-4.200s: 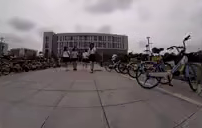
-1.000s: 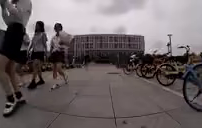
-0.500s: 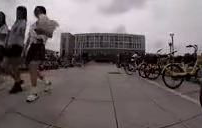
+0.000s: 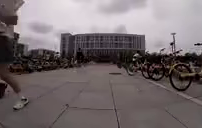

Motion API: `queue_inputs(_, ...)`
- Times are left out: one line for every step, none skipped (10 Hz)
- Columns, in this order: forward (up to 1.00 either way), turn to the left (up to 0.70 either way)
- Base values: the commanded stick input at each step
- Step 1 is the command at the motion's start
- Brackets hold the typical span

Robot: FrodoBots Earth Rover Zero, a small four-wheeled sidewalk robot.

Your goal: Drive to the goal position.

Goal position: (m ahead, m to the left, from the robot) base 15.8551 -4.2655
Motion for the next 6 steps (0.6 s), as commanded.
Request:
queue_inputs(0.6,0.01)
queue_inputs(0.6,0.02)
queue_inputs(0.6,0.03)
queue_inputs(0.6,0.03)
queue_inputs(0.6,0.01)
queue_inputs(0.6,0.01)
